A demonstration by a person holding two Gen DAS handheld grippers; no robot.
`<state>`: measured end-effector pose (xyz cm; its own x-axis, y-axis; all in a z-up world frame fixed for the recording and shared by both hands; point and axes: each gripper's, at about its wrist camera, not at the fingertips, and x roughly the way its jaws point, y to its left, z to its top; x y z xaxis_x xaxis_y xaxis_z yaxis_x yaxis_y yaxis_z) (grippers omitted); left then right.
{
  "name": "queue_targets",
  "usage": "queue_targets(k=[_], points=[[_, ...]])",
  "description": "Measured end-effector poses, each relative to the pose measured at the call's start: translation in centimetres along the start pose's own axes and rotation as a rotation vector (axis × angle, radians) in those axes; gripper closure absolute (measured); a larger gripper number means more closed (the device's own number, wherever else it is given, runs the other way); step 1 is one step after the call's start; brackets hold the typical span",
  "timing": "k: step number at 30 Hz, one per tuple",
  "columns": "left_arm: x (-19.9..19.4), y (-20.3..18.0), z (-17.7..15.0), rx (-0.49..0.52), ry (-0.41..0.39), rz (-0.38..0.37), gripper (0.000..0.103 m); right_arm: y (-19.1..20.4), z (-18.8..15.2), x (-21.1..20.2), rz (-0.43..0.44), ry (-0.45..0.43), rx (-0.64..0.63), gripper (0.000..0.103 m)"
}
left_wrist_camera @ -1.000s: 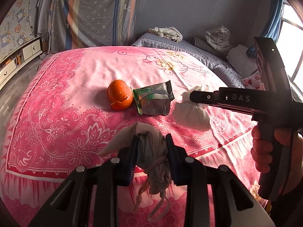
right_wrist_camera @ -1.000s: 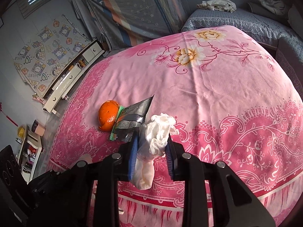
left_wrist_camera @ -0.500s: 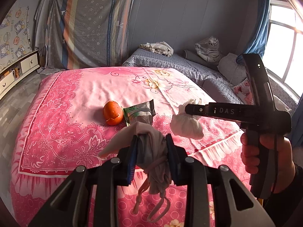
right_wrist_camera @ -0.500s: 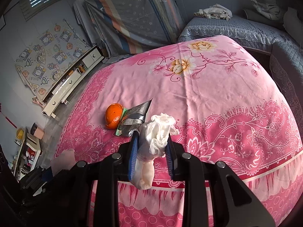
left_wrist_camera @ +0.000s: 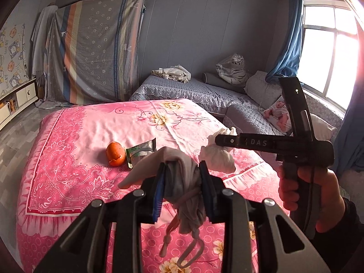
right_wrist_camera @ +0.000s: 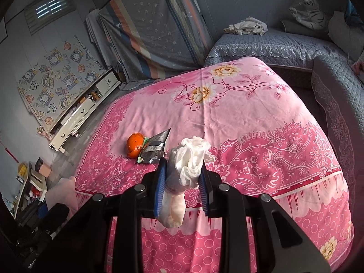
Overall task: Collect trash
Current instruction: 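Carry the white cloth and white tissue off the bed to the bin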
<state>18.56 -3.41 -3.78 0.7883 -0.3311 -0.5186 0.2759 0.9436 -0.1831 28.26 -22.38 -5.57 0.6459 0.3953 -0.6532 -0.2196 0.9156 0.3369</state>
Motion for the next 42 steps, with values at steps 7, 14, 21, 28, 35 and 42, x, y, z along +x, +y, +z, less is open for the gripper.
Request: queue_targets(k=[7, 14, 21, 28, 35, 42], points=[[-2.1, -3.2, 0.5, 0.054, -0.046, -0.041, 0.076, -0.9, -0.3, -4.3, -0.020, -0.065, 0.006, 0.078], [-3.5, -6.4, 1.0, 0.107, -0.083, -0.081, 0.076, -2.4, -0.7, -8.5, -0.052, -0.130, 0.017, 0.078], [-4.6, -9.6, 1.2, 0.162, -0.113, -0.136, 0.076, -4.0, -1.3, -12.9, -0.099, -0.191, 0.031, 0.078], [-5.2, -12.5, 1.0, 0.217, -0.124, -0.197, 0.076, -5.9, -2.4, -17.3, -0.156, -0.248, 0.047, 0.078], [-5.6, -15.5, 0.6, 0.273, -0.126, -0.258, 0.076, -8.3, -3.9, -21.3, -0.216, -0.296, 0.088, 0.078], [-5.7, -18.5, -0.3, 0.327, -0.120, -0.342, 0.076, -10.2, -6.9, -25.8, -0.283, -0.345, 0.121, 0.078]])
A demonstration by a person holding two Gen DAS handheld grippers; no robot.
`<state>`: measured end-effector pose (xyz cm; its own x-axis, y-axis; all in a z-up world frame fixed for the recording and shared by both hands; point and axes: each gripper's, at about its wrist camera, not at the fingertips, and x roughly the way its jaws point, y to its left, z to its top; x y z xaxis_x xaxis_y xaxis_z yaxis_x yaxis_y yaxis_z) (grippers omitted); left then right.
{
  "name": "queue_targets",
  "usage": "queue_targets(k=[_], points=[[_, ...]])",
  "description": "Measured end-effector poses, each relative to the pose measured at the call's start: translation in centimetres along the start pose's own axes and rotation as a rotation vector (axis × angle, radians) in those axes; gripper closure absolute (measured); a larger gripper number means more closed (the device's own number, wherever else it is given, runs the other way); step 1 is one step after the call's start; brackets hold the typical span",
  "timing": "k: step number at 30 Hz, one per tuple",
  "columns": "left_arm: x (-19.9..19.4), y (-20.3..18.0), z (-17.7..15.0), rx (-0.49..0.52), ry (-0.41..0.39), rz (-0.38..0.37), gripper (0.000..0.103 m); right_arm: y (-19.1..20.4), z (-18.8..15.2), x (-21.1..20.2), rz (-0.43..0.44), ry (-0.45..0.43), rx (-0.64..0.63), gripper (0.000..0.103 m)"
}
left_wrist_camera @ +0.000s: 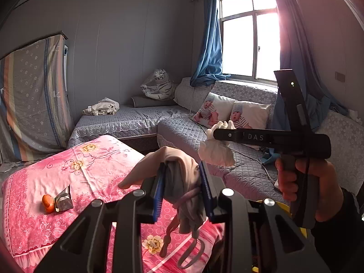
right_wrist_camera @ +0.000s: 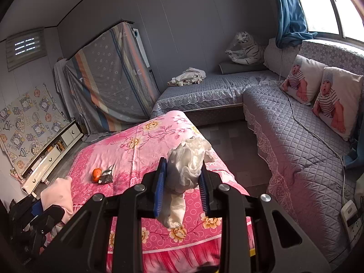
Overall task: Collect trash
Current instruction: 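Carry the white cloth and white tissue off the bed to the bin, then open the left tool over the bin while the right tool releases the tissue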
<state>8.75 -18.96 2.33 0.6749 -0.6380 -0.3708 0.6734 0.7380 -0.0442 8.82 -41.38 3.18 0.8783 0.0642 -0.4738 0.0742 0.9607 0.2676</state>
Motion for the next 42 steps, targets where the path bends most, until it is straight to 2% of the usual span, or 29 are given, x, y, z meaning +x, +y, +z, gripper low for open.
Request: queue_targets(k=[7, 13, 19, 24, 32, 35, 37, 38, 40, 42], points=[[1.2, -3.6, -0.8, 0.066, 0.022, -0.091, 0.076, -3.6, -3.1, -5.2, -0.083, -0.047, 0.037, 0.078], [2.9, -7.0, -1.9, 0.132, 0.074, -0.181, 0.075, -6.8, -6.4, -8.7, -0.177, -0.062, 0.090, 0.078], [6.4, -10.7, -4.7, 0.222, 0.178, -0.294, 0.075, -11.2, -10.2, -9.8, -0.254, -0.002, 0.181, 0.078], [8.9, -13.3, -7.4, 0.278, 0.269, -0.347, 0.075, -13.5, -13.2, -10.0, -0.285, 0.035, 0.243, 0.077], [10.8, -15.6, -9.7, 0.294, 0.357, -0.425, 0.074, -16.6, -16.5, -9.5, -0.309, 0.094, 0.333, 0.076], [11.0, -15.7, -10.1, 0.275, 0.371, -0.443, 0.069, -17.1, -17.0, -9.1, -0.318, 0.110, 0.340, 0.074], [11.0, -15.5, -10.2, 0.270, 0.370, -0.443, 0.061, -17.3, -17.3, -8.9, -0.329, 0.126, 0.347, 0.072], [11.0, -15.3, -10.0, 0.266, 0.365, -0.442, 0.058, -17.6, -17.4, -8.7, -0.334, 0.133, 0.355, 0.069], [10.9, -14.9, -9.8, 0.253, 0.348, -0.430, 0.045, -18.1, -17.7, -8.6, -0.341, 0.137, 0.379, 0.062], [10.8, -14.3, -9.5, 0.233, 0.339, -0.430, 0.043, -18.5, -17.8, -8.6, -0.349, 0.138, 0.395, 0.054]])
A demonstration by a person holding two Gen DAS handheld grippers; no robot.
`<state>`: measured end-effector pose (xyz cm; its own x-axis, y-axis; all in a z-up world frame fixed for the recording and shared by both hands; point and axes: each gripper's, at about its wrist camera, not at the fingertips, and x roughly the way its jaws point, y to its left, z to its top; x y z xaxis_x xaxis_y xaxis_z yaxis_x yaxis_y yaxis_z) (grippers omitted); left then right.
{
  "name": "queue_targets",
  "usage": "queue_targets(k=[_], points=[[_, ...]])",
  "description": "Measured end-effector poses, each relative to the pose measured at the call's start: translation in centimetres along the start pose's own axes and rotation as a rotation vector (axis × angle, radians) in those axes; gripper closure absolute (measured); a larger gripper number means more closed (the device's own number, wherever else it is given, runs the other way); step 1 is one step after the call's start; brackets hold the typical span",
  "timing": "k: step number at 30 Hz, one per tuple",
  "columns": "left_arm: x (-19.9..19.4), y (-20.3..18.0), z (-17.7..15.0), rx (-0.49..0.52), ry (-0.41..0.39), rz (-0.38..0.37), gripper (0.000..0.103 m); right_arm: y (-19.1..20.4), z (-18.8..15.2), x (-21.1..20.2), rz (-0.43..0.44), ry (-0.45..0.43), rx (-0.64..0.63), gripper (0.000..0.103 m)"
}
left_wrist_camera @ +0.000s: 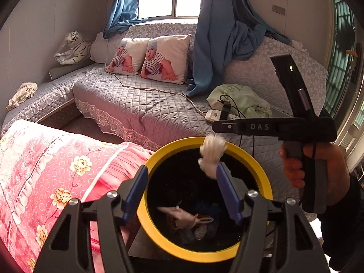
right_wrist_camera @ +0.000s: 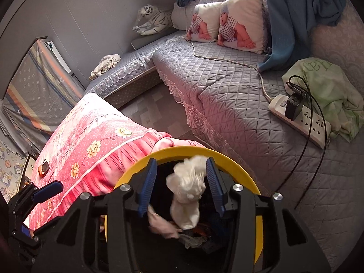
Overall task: Collect trash
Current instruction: 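Open the left tool over the bin while the right tool releases the tissue, then move both open tools back to the orange and silver wrapper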
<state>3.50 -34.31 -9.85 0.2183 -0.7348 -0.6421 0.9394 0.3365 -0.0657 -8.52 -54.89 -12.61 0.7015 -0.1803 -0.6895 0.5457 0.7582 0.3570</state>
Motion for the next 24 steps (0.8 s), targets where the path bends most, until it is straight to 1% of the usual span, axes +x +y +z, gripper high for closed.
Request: queue_targets(k=[2, 3, 4, 5, 7, 9, 11, 14, 16, 17, 21, 24], points=[[-0.5, 0.4, 0.0, -0.018, -0.013, 0.009, 0.038, -0.3, 0.0, 0.0, 0.003, 0.003, 0.017, 0.052], [-0.8, 0.7, -0.1, -0.032, -0.026, 0.016, 0.033, -0.3, 0.0, 0.0, 0.002, 0.002, 0.019, 0.050], [-1.2, 1.0, -0.1, -0.046, -0.041, 0.025, 0.031, -0.3, 0.1, -0.1, 0.002, -0.002, 0.021, 0.048], [-1.7, 1.4, 0.0, -0.061, -0.057, 0.036, 0.030, -0.2, 0.2, -0.3, 0.007, -0.008, 0.023, 0.045], [-2.9, 2.7, 0.3, -0.099, -0.095, 0.071, 0.027, 0.5, 0.6, -0.4, 0.023, -0.013, 0.007, 0.043], [-4.4, 4.6, 0.7, -0.166, -0.134, 0.110, 0.025, 1.8, 1.0, -0.5, 0.052, -0.018, -0.020, 0.038], [-6.3, 6.9, 1.1, -0.234, -0.172, 0.141, 0.025, 3.7, 1.6, -0.6, 0.113, -0.023, -0.056, 0.035], [-9.8, 10.8, 1.6, -0.338, -0.235, 0.210, 0.025, 8.1, 2.7, -0.4, 0.197, -0.020, -0.136, 0.031], [-12.6, 13.8, 1.6, -0.414, -0.276, 0.241, 0.025, 11.4, 3.5, 0.0, 0.264, -0.006, -0.186, 0.031], [-14.2, 15.4, 1.3, -0.457, -0.304, 0.269, 0.025, 13.2, 3.9, 0.2, 0.296, 0.001, -0.209, 0.031], [-20.3, 21.0, -0.1, -0.574, -0.400, 0.415, 0.023, 20.8, 5.2, 1.6, 0.399, 0.023, -0.313, 0.031], [-24.0, 24.6, -2.0, -0.639, -0.445, 0.554, 0.022, 26.7, 5.6, 3.3, 0.454, 0.054, -0.382, 0.031]])
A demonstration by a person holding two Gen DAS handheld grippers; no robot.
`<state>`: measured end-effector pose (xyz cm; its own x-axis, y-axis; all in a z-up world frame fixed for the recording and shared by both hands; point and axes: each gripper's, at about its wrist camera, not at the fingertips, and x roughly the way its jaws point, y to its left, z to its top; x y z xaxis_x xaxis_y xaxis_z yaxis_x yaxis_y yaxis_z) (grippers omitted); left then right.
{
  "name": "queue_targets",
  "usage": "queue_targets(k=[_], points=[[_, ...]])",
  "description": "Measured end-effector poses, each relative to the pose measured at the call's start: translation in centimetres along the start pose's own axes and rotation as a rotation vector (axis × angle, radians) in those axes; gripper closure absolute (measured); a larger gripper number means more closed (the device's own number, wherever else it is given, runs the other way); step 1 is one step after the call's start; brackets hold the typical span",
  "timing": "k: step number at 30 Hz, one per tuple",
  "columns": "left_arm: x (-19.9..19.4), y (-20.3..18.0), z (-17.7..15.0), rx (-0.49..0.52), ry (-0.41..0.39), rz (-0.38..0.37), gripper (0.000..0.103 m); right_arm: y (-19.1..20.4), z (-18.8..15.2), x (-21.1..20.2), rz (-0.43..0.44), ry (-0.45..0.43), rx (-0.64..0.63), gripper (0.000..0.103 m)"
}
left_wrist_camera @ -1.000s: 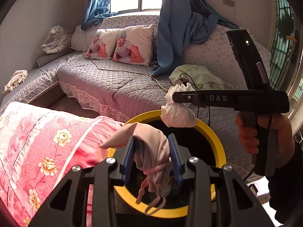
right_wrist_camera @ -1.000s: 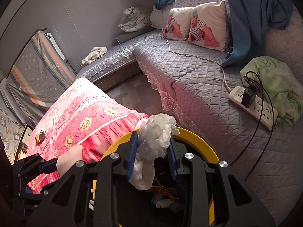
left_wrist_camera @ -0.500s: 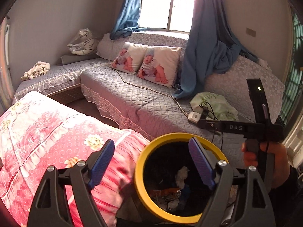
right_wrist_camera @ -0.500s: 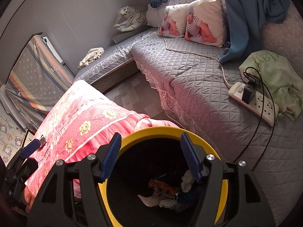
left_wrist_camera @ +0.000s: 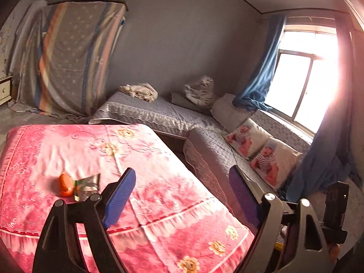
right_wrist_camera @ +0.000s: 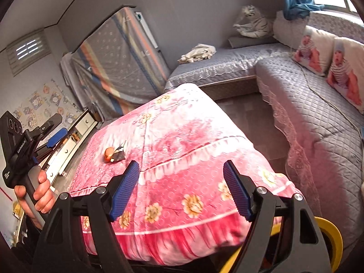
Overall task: Collect trash
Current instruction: 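Move both open tools back to the orange and silver wrapper, then grasp the orange with the left tool while the right tool grasps the silver wrapper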
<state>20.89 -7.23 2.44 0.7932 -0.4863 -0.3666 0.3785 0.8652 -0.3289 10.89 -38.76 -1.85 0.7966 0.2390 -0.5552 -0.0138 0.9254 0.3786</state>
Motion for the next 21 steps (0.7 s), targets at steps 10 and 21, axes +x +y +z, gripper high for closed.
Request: queue_targets(k=[10, 21], points=[[4.7, 14.7, 0.4, -0.046, 0.041, 0.406, 0.022, 11.2, 4.8, 18.5, 0.234, 0.251, -0.027, 0.031], [11.3, 23.8, -3.0, -0.284, 0.226, 0.455, 0.032, 15.9, 1.8, 33.7, 0.323, 0.514, 0.045, 0.038]])
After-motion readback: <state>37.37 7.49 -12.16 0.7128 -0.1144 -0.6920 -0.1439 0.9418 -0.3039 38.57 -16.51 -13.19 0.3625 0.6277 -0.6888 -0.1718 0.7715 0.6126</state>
